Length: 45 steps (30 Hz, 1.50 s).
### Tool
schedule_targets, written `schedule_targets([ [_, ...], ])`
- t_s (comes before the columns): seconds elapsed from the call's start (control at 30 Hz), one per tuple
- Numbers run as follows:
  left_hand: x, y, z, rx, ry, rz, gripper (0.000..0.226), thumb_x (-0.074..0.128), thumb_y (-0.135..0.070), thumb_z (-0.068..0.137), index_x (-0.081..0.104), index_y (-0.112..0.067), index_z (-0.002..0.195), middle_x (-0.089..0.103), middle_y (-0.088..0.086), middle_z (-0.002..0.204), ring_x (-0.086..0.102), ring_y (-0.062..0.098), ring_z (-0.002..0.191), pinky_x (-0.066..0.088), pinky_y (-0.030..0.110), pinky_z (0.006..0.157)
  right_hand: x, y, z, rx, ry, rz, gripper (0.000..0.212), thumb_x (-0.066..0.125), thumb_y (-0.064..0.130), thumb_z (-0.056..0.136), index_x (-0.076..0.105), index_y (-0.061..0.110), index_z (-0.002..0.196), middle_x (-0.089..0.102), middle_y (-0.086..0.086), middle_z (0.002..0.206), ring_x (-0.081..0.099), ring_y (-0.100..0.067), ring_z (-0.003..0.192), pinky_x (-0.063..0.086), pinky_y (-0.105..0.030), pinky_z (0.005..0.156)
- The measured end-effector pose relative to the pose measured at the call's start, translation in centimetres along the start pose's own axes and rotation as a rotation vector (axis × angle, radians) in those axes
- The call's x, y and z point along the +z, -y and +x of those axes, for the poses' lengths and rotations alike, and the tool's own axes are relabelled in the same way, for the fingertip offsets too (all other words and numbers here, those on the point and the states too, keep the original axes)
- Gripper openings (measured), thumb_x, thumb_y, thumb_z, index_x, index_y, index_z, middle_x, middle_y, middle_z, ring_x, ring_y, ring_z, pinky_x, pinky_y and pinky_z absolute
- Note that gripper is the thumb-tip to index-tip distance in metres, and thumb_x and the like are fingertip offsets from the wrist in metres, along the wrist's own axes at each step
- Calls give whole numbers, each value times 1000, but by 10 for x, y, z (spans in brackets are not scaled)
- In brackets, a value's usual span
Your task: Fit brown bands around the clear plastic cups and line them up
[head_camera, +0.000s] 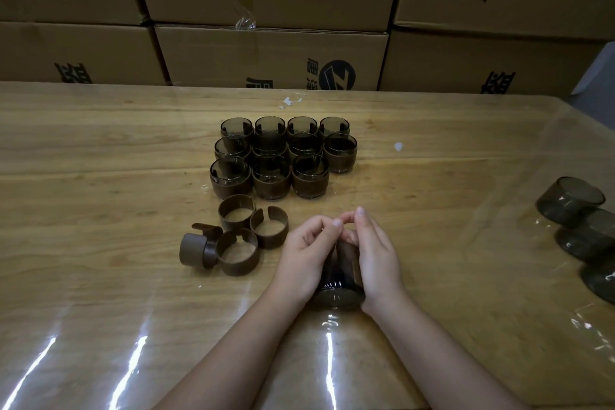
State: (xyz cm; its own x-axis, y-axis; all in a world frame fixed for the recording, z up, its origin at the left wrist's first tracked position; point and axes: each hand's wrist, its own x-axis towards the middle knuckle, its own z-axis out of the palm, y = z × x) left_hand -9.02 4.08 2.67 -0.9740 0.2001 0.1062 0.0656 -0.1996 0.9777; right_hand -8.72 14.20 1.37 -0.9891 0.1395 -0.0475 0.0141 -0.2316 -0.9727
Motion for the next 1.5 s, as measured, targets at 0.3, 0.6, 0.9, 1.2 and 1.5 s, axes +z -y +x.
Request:
schedule_targets([
  [0.3,3,-3,0,-48,-72,-32,24,42,-7,98,51,-1,77,70,12,99,53,23,68,43,30,56,-2,-3,2,-4,34,78,33,41,33,101,59,13,83,44,6,40,44,-6,34,39,-17,38],
  [0.6,-15,5,8,-288,-246,-391,22,57,-34,88,64,-18,76,59,7,61,60,18,57,50,29,59,-3,-7,10,-34,72,-64,33,45,56,86,67,33,91,59,8,68,58,-11,70,48,-25,65],
  [0.9,-30,10,14,-362,-287,-815,23,64,-40,74,70,-20,84,70,12,83,71,28,74,59,41,62,0,-6,-4,-396,233,-437,37,59,55,76,56,41,109,58,16,109,57,-10,108,50,-30,85],
  [1.2,-12,15,8,-139,-110,-40,23,43,-19,100,66,-16,98,68,10,102,64,19,92,52,22,74,-9,-1,1,-325,31,-132,21,55,29,85,68,44,92,70,15,94,65,-1,87,50,-15,71],
  [1.5,-12,16,8,-163,87,-198,51,63,-40,86,52,-15,130,59,17,124,66,20,96,57,28,60,-10,-4,3,-498,-8,-334,25,47,44,88,57,56,108,59,3,114,59,-9,107,46,-22,92],
])
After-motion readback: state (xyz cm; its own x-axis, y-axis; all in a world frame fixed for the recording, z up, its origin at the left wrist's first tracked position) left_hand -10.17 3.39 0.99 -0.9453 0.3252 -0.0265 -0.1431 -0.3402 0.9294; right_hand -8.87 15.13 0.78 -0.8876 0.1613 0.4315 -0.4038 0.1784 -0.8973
